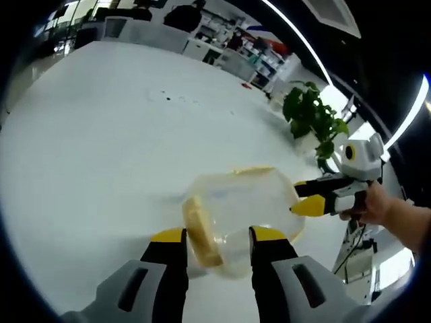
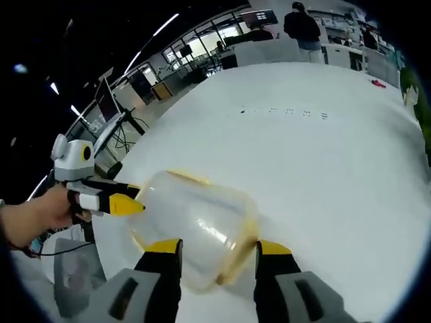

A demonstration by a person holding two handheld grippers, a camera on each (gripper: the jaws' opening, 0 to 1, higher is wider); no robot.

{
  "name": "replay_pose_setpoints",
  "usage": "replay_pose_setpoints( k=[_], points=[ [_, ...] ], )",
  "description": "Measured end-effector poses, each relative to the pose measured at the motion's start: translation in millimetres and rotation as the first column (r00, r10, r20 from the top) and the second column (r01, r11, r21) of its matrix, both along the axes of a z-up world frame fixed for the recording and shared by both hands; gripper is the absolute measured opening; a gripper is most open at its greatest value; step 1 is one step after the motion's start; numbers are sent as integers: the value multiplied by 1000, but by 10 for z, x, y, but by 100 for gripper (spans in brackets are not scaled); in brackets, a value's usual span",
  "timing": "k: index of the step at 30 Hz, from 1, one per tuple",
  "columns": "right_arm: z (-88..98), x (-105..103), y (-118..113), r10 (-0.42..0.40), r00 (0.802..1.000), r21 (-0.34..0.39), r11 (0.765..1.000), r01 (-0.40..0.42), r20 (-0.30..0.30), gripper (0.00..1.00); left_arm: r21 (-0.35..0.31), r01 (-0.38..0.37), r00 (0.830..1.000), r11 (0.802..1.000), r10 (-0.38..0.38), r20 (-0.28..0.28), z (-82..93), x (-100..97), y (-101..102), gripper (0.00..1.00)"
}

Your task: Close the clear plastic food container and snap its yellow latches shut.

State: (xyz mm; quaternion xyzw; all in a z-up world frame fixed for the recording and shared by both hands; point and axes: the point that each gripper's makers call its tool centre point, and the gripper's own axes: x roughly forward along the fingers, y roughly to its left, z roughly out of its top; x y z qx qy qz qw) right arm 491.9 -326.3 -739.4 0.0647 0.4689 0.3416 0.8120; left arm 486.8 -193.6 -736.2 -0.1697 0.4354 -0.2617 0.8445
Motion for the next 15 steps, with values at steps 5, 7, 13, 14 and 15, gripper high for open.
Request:
replay_pose_setpoints(
  k=[5,7,13,14,15],
  points=[
    [24,-9,12,13,1000,-27,1000,-12,28,41,24,4,1000,1000,-4,9,-9,11,32,38],
    [21,-6,20,18,999,-34,999,-17,27,41,24,7,1000,1000,-7,7,-9,5,33,37],
    [13,-6,26,15,1000,-32,999,-14,19,40,39,18,1000,999,-18,9,5,9,14,33],
    [10,-2,24,14,1000,-29,999,-13,19,40,38,16,1000,999,-17,9,4,12,14,33],
    [8,1,23,11,1000,-24,1000,-10,17,39,40,18,1000,999,-19,10,3,12,13,33]
  ],
)
